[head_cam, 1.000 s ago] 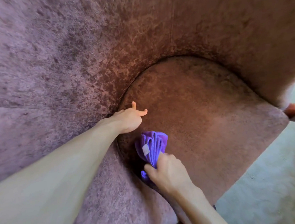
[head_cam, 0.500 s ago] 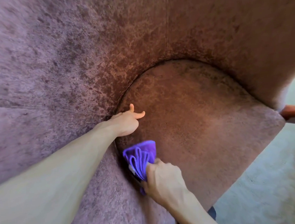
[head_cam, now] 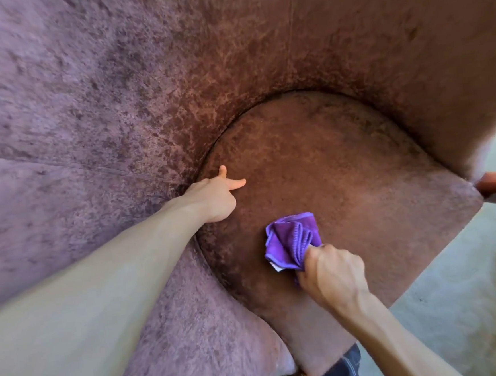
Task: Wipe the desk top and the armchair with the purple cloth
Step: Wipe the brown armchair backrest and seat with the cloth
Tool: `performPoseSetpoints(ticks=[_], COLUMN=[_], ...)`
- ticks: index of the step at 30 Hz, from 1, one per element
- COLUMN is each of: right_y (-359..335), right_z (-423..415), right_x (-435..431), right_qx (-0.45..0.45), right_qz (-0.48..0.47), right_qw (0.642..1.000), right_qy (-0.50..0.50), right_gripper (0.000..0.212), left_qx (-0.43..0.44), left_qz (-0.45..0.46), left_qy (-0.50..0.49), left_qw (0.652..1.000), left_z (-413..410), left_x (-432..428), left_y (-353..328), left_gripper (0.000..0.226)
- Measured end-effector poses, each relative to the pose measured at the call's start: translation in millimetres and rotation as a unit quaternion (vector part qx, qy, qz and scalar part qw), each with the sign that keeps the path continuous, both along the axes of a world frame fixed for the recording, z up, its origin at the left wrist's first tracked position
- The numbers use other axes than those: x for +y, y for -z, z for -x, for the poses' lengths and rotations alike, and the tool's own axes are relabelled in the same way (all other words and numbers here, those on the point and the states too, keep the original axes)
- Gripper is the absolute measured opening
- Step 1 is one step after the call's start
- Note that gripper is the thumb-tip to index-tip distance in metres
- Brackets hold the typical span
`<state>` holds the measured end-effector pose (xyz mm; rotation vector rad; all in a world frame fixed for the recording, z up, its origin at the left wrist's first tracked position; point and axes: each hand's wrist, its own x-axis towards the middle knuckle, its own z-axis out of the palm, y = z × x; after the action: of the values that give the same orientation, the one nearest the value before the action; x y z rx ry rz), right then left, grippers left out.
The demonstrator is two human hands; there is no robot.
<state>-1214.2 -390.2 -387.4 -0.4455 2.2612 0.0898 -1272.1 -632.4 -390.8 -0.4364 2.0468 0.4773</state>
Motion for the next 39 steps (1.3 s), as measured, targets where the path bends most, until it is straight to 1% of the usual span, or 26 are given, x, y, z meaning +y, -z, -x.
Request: performPoseSetpoints(ticks=[2, 4, 6, 8, 10, 11, 12, 13, 15, 17, 19, 21, 23, 24, 26, 27, 28, 29, 31, 32, 33, 34, 36, 39], right_y=[-3, -7, -12, -17, -17, -13, -8, -2, 8, 11, 7, 4, 4, 4, 3, 2, -1, -4, -3, 1, 6, 8, 9, 2], right_z=[8, 18, 31, 46, 57, 58, 55, 45, 11, -32, -71, -101, -110, -107, -94, -85, -76, -68, -54, -50, -46, -46, -51, -56], right_x=[20, 37, 56, 70, 70, 63, 51, 38, 16, 6, 8, 12, 16, 18, 22, 24, 23, 20, 8, 1, -5, -10, -14, -8], right_qx=[0.007, 0.012, 0.023, 0.044, 0.073, 0.080, 0.069, 0.047, -0.004, -0.051, -0.100, -0.162, -0.219, -0.230, -0.205, -0.178, -0.144, -0.115, -0.068, -0.060, -0.068, -0.085, -0.101, -0.124], right_qz=[-0.025, -0.055, -0.047, 0.005, 0.058, 0.078, 0.092, 0.097, 0.086, 0.067, 0.034, 0.015, 0.024, 0.032, 0.052, 0.068, 0.094, 0.129, 0.189, 0.197, 0.184, 0.159, 0.093, 0.041], right_qw=[0.999, 0.995, 0.978, 0.936, 0.882, 0.857, 0.839, 0.835, 0.851, 0.885, 0.932, 0.962, 0.968, 0.969, 0.977, 0.982, 0.985, 0.982, 0.952, 0.940, 0.942, 0.954, 0.982, 0.991], right_qy=[0.029, 0.084, 0.202, 0.350, 0.462, 0.504, 0.532, 0.540, 0.517, 0.458, 0.347, 0.221, 0.123, 0.084, 0.012, 0.000, 0.019, 0.080, 0.231, 0.274, 0.272, 0.238, 0.127, 0.006], right_gripper=[0.033, 0.039, 0.041, 0.039, 0.043, 0.043, 0.044, 0.045, 0.045, 0.045, 0.046, 0.047, 0.049, 0.047, 0.039, 0.035, 0.035, 0.035, 0.031, 0.029, 0.027, 0.026, 0.029, 0.029], left_qx=[0.013, 0.019, 0.011, -0.014, -0.053, -0.067, -0.071, -0.069, -0.069, -0.079, -0.080, -0.076, -0.067, -0.066, -0.076, -0.081, -0.084, -0.087, -0.082, -0.076, -0.070, -0.063, -0.051, -0.059], left_qz=[0.013, 0.019, 0.025, 0.039, 0.056, 0.059, 0.057, 0.055, 0.052, 0.049, 0.042, 0.039, 0.042, 0.043, 0.045, 0.047, 0.051, 0.056, 0.061, 0.060, 0.057, 0.055, 0.047, 0.035], left_qy=[0.001, 0.012, 0.019, 0.011, -0.003, -0.004, 0.000, 0.007, 0.015, 0.002, 0.002, 0.009, 0.018, 0.024, 0.020, 0.016, 0.016, 0.017, 0.022, 0.022, 0.023, 0.029, 0.045, 0.050], left_qw=[1.000, 1.000, 0.999, 0.999, 0.997, 0.996, 0.996, 0.996, 0.996, 0.996, 0.996, 0.996, 0.997, 0.997, 0.996, 0.995, 0.995, 0.995, 0.995, 0.995, 0.996, 0.996, 0.997, 0.996], left_z=[-3, -8, -11, -6, 0, 2, 2, 1, -1, 0, 1, 0, -3, -3, -1, 0, 2, 3, 2, 0, -1, -2, -3, -3], left_x=[3, 4, 7, 10, 10, 10, 10, 9, 6, 6, 6, 7, 7, 6, 6, 5, 6, 6, 5, 5, 5, 5, 4, 3], left_y=[-2, 2, 8, 14, 15, 16, 17, 18, 20, 22, 20, 19, 19, 20, 18, 19, 20, 20, 24, 25, 25, 24, 24, 20], left_gripper=[0.080, 0.081, 0.080, 0.076, 0.090, 0.095, 0.094, 0.091, 0.083, 0.078, 0.078, 0.084, 0.085, 0.084, 0.085, 0.092, 0.098, 0.098, 0.084, 0.078, 0.078, 0.080, 0.083, 0.083])
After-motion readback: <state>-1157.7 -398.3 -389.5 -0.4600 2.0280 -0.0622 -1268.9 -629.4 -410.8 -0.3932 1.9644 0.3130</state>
